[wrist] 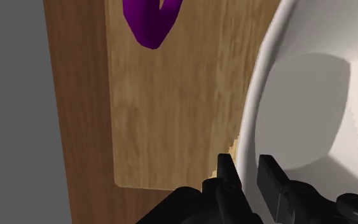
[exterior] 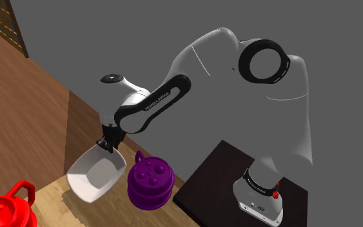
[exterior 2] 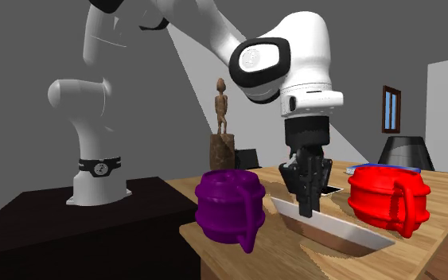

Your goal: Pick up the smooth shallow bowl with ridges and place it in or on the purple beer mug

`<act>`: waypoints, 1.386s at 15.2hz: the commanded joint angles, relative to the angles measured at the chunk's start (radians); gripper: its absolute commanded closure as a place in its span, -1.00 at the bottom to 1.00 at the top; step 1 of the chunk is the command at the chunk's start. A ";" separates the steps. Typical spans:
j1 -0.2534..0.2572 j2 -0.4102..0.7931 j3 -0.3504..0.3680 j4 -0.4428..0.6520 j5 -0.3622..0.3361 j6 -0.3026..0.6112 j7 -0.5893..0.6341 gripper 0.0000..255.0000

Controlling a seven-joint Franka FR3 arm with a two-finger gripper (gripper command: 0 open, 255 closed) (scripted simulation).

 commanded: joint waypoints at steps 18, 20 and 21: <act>-0.032 -0.155 0.042 0.047 0.074 -0.195 -0.053 1.00; -0.034 -0.168 0.045 0.056 0.081 -0.217 -0.058 1.00; -0.034 -0.174 0.046 0.062 0.084 -0.228 -0.060 1.00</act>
